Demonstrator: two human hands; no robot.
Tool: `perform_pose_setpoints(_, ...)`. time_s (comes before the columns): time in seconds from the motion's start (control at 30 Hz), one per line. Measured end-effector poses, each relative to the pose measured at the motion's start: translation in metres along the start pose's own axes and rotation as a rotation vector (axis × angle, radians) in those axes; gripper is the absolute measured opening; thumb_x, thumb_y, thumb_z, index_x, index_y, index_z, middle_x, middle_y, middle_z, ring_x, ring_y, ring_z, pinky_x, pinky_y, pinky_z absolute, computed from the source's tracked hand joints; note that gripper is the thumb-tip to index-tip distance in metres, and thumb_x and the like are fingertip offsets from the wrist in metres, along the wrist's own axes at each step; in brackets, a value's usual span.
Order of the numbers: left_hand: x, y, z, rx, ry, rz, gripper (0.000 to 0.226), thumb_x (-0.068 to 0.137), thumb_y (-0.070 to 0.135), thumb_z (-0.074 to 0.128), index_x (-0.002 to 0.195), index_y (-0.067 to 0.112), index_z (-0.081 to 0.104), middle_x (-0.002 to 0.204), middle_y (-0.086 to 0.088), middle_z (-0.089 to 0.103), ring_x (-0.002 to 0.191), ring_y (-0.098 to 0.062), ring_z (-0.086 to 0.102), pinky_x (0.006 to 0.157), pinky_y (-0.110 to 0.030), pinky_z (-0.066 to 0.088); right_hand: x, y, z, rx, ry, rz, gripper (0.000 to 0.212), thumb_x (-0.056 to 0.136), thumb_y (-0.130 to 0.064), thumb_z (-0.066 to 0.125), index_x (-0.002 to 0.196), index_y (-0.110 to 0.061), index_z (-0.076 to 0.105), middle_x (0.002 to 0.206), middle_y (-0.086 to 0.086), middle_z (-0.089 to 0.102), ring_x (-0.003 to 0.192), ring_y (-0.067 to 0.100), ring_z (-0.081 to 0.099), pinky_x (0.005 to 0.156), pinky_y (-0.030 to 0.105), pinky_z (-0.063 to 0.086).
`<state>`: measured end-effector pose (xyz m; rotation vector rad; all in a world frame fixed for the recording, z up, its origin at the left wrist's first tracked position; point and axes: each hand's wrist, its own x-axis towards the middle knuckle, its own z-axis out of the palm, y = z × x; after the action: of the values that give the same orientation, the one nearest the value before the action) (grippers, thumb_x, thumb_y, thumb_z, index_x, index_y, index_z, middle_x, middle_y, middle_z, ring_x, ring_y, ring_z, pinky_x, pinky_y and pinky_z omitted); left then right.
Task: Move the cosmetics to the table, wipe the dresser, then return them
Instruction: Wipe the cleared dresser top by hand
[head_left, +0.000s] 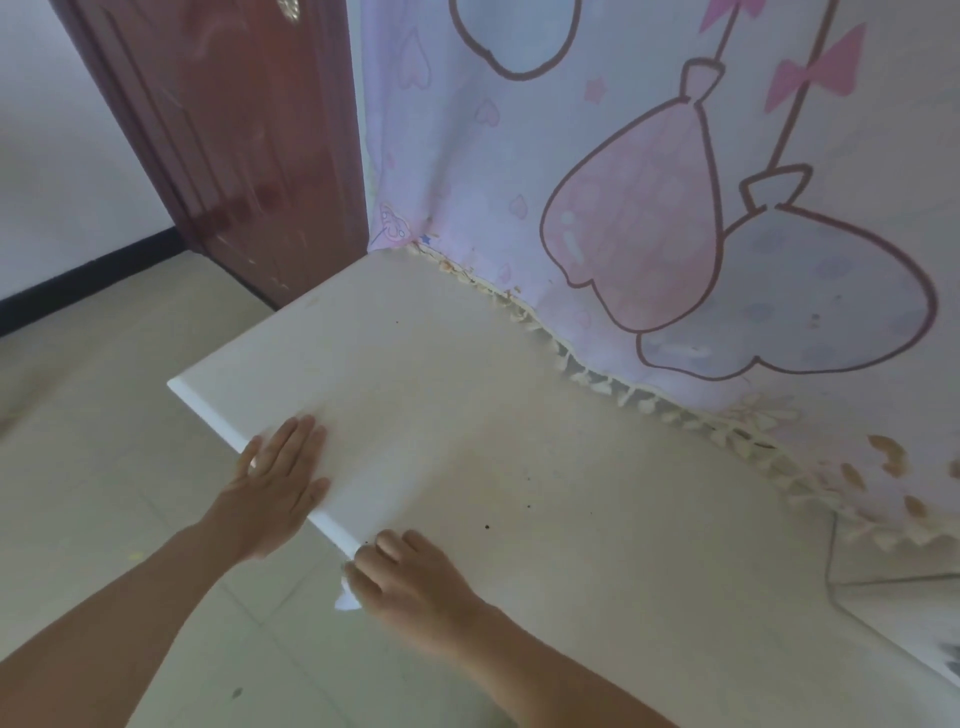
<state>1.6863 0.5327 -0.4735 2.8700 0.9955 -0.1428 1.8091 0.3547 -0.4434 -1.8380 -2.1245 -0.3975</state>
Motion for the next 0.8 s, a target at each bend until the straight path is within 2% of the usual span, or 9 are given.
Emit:
perform_pose_setpoints(0.1,-0.002,0.004,-0.004,-0.065,-0.042,-0.019,0.092,0.069,0.064,-0.020,0.142,0.011,-0.004,0.150,0.002,-0.010,0.139,-0.010,-0.009,0.113,-0.038,-0.004,0.001,0.025,-0.025,0.110,0.183,0.304,0.021,0.070,-0.020,0.046,0.070,-0.024,0.067,0.059,-0.006,0.053,0.060,0.016,0.045,0.054,0.027,0.028)
perform_pose_setpoints(0.2,-0.002,0.010,-0.014,-0.058,-0.106,-0.045,0.092,0.060,0.055,-0.024,0.142,0.013,-0.014,0.151,0.000,-0.019,0.137,-0.009,-0.019,0.113,-0.037,-0.010,-0.022,0.080,-0.040,0.058,0.308,0.663,0.033,0.059,-0.003,0.053,0.079,-0.022,0.071,0.062,-0.003,0.063,0.061,0.024,0.054,0.056,0.028,0.042)
perform_pose_setpoints(0.33,-0.003,0.009,-0.015,-0.030,-0.139,-0.039,0.090,0.059,0.053,-0.027,0.140,0.013,-0.021,0.152,0.000,-0.021,0.139,-0.013,-0.019,0.113,-0.037,-0.011,-0.065,0.127,-0.042,-0.055,0.110,1.048,0.027,0.055,0.009,0.075,0.071,-0.012,0.073,0.070,0.006,0.069,0.068,0.037,0.057,0.056,0.038,0.048)
perform_pose_setpoints(0.47,-0.001,0.009,-0.015,-0.028,-0.149,-0.027,0.091,0.059,0.052,-0.028,0.141,0.014,-0.021,0.147,0.005,-0.028,0.139,-0.013,-0.020,0.113,-0.036,-0.011,-0.073,0.117,-0.032,0.012,-0.021,1.212,0.024,0.069,0.016,0.061,0.090,0.006,0.069,0.095,0.026,0.058,0.087,0.045,0.050,0.070,0.044,0.045)
perform_pose_setpoints(0.53,-0.002,0.009,-0.016,-0.019,-0.158,-0.019,0.091,0.058,0.052,-0.029,0.140,0.014,-0.022,0.139,0.010,-0.032,0.139,-0.012,-0.021,0.113,-0.036,-0.011,-0.059,0.097,-0.028,0.080,0.013,1.186,0.026,0.064,0.020,0.058,0.087,0.009,0.067,0.090,0.028,0.057,0.081,0.046,0.054,0.070,0.042,0.047)
perform_pose_setpoints(0.67,-0.004,0.008,-0.015,-0.032,-0.147,-0.013,0.082,0.059,0.052,-0.028,0.132,0.015,-0.029,0.148,0.005,-0.026,0.140,-0.012,-0.019,0.113,-0.035,-0.011,-0.032,0.015,-0.001,0.124,-0.192,0.760,0.036,0.062,-0.007,0.035,0.070,-0.015,0.069,0.070,0.003,0.065,0.059,0.020,0.060,0.063,0.022,0.043)
perform_pose_setpoints(0.7,-0.004,0.008,-0.015,-0.048,-0.147,-0.013,0.079,0.059,0.052,-0.027,0.129,0.016,-0.030,0.150,0.002,-0.023,0.139,-0.011,-0.019,0.113,-0.036,-0.011,-0.028,-0.008,0.003,0.158,-0.277,0.665,0.034,0.061,-0.015,0.036,0.066,-0.019,0.069,0.070,-0.003,0.065,0.059,0.015,0.059,0.060,0.019,0.041)
perform_pose_setpoints(0.77,-0.005,0.008,-0.016,-0.058,-0.150,-0.006,0.078,0.059,0.054,-0.028,0.126,0.016,-0.031,0.151,0.001,-0.024,0.134,-0.007,-0.024,0.112,-0.036,-0.011,-0.019,-0.042,0.000,0.192,-0.471,0.505,0.014,0.039,-0.032,0.064,0.050,-0.023,0.063,0.059,-0.012,0.057,0.054,0.007,0.055,0.042,0.015,0.037)
perform_pose_setpoints(0.8,-0.005,0.008,-0.017,-0.051,-0.156,0.000,0.080,0.058,0.058,-0.031,0.126,0.015,-0.032,0.149,0.001,-0.026,0.131,-0.005,-0.026,0.112,-0.036,-0.012,-0.017,-0.052,-0.001,0.198,-0.519,0.442,0.026,0.024,-0.035,0.070,0.045,-0.023,0.059,0.057,-0.014,0.053,0.055,0.005,0.052,0.037,0.013,0.033)
